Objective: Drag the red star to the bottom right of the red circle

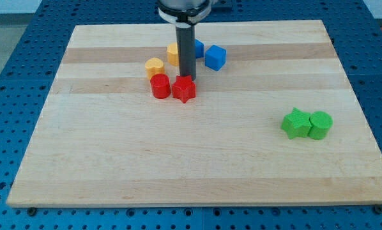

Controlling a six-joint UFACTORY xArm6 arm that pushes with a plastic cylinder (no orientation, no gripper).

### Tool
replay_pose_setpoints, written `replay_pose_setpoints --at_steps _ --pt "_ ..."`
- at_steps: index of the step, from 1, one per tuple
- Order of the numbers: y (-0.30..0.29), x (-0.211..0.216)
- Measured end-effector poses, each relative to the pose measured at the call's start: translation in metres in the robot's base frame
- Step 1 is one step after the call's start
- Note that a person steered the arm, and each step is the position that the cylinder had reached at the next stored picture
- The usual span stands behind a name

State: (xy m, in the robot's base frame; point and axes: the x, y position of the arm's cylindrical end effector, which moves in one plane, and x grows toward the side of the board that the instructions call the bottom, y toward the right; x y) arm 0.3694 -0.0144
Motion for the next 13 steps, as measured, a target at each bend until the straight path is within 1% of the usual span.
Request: replay_pose_setpoints --at_steps 1,2,3,4,5,6,7,8,9,12,13 --pt "0.021 0.000" --pt "0.029 0.004" --pt "0.029 0.017" --pt "0.031 0.053" --pt "0.034 0.037" --pt "0.027 0.007" --pt "0.024 -0.003" --pt "0.013 0.002" --pt "-0.004 0.015" --pt "-0.007 0.016" --pt "-0.005 0.045"
